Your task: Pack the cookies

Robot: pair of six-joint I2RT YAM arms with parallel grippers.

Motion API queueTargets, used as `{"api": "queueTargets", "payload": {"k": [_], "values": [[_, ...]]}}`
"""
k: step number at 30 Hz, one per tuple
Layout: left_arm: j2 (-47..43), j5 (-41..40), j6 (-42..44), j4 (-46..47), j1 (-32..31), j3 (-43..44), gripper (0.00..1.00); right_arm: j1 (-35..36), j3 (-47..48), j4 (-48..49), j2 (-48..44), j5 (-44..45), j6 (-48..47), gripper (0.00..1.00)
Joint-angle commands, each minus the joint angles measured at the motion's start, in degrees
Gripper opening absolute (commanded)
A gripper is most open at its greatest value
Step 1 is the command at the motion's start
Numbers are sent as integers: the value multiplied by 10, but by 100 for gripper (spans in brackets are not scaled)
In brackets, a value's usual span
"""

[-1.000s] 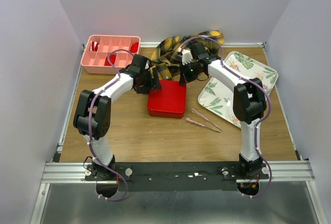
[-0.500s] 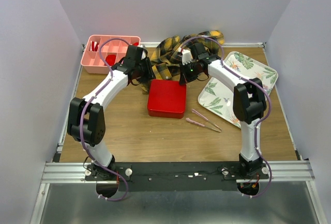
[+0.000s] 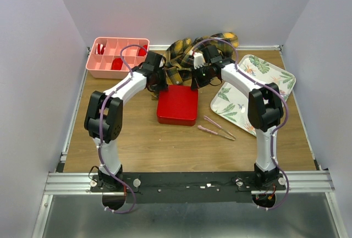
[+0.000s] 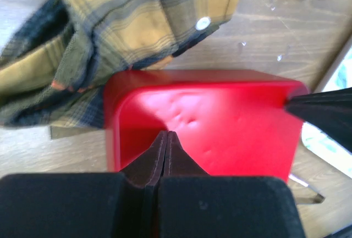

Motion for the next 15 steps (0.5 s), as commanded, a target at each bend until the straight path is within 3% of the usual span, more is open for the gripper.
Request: {"api": "queueTargets", "payload": {"k": [1, 8, 15], "values": [[14, -34, 16, -36, 1, -56, 0, 0, -22, -50, 18, 40, -19, 1], [-26, -10, 20, -20, 1, -37, 0, 0, -19, -48, 5, 29, -23, 4], [-137, 46, 4, -6, 1, -37, 9, 0, -24, -44, -9, 16, -26, 4]]}}
